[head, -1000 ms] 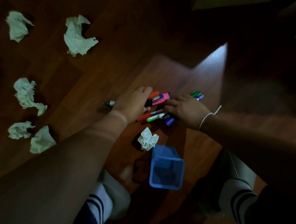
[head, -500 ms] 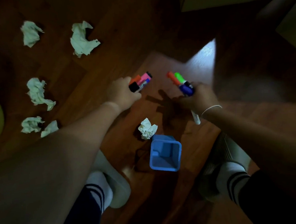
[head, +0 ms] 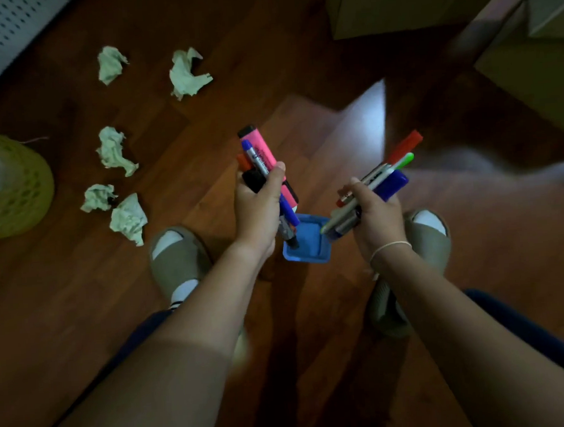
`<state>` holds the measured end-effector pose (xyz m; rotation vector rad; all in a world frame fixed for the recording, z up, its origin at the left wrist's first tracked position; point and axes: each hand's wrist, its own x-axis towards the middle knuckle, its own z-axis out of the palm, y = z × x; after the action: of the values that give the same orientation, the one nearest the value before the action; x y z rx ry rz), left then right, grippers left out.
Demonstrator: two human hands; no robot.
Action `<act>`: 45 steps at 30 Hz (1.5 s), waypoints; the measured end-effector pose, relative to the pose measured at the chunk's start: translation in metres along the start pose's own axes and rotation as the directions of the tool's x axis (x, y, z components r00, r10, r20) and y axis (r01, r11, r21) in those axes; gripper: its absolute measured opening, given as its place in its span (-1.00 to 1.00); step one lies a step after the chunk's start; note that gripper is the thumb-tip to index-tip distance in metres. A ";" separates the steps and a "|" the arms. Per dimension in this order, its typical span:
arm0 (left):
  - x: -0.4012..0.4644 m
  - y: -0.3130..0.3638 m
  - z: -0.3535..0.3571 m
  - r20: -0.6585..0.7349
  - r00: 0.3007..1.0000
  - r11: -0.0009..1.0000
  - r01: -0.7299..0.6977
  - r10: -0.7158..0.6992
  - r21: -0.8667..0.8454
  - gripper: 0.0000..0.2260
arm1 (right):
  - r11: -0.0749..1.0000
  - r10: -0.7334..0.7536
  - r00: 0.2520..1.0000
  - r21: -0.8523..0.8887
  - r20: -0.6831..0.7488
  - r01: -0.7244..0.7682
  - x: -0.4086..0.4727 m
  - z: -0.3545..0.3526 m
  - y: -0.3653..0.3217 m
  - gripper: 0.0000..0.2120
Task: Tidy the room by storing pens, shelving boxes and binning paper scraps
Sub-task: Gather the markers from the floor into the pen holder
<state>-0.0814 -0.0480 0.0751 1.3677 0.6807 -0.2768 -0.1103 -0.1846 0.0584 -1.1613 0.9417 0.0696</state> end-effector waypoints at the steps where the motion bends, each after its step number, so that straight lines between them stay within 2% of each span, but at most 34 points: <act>1: -0.005 -0.005 0.000 -0.011 1.000 1.000 0.002 -0.002 -0.008 -0.74 | 1.000 -0.001 1.000 0.005 -0.011 0.001 -0.004 0.000 0.006 -0.89; 6: -0.024 -0.021 0.012 -0.029 0.999 0.999 0.016 -0.017 -0.037 -0.80 | 0.998 -0.023 0.997 0.054 -0.077 0.027 -0.016 0.008 0.015 -0.90; 8: -0.026 -0.028 0.018 -0.017 1.000 1.000 0.006 -0.006 0.001 -0.71 | 0.998 -0.061 0.995 0.014 -0.078 0.062 -0.017 0.010 0.018 -0.89; 11: -0.021 -0.037 0.020 -0.005 0.998 0.997 -0.066 0.067 0.048 -0.78 | 0.989 -0.130 0.990 -0.076 -0.060 0.125 -0.017 0.009 0.027 -0.88; 17: -0.014 -0.055 0.015 -0.011 0.985 0.978 -0.168 0.170 0.125 -0.74 | 0.955 -0.209 0.977 -0.206 0.040 0.212 -0.019 0.003 0.053 -0.83; 24: -0.017 -0.080 0.000 0.021 0.989 0.962 -0.150 0.150 0.229 -0.85 | 0.912 -0.239 0.966 -0.319 0.096 0.258 -0.023 0.001 0.068 -0.63; 26: -0.016 -0.086 -0.006 0.035 0.989 0.953 -0.151 0.147 0.264 -0.82 | 0.914 -0.228 0.967 -0.319 0.110 0.252 -0.020 0.000 0.071 -0.63; 29: -0.013 -0.093 -0.011 0.040 0.988 0.945 -0.157 0.152 0.285 -0.78 | 0.923 -0.189 0.971 -0.311 0.146 0.226 -0.018 -0.002 0.074 -0.75; 33: -0.014 -0.091 -0.017 0.102 0.990 0.959 -0.117 0.093 0.259 -0.86 | 0.900 -0.213 0.959 -0.345 0.186 0.267 -0.018 -0.003 0.078 -0.62; 36: -0.017 -0.090 -0.021 0.147 0.984 0.959 -0.133 0.099 0.249 -0.80 | 0.884 -0.237 0.951 -0.361 0.201 0.297 -0.019 -0.004 0.078 -0.64; 39: -0.018 -0.088 -0.022 0.137 0.987 0.975 -0.108 0.082 0.194 -0.78 | 0.911 -0.214 0.951 -0.306 0.223 0.277 -0.024 -0.006 0.078 -0.61; 42: -0.019 -0.087 -0.021 0.101 0.995 0.991 -0.008 -0.005 0.132 -0.61 | 0.944 -0.130 0.975 -0.279 0.181 0.178 -0.023 -0.008 0.081 -0.53; 44: -0.021 -0.086 -0.022 0.080 0.993 0.989 0.078 -0.089 0.129 -0.45 | 0.961 -0.046 0.988 -0.262 0.149 0.084 -0.021 -0.011 0.082 -0.56; 45: -0.021 -0.087 -0.023 0.062 0.990 0.984 0.119 -0.128 0.136 -0.46 | 0.964 0.000 0.989 -0.262 0.146 0.038 -0.022 -0.013 0.082 -0.59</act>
<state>-0.1530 -0.0486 0.0166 1.4361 0.6994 -0.4747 -0.1726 -0.1497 0.0105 -1.3920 0.8078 0.2682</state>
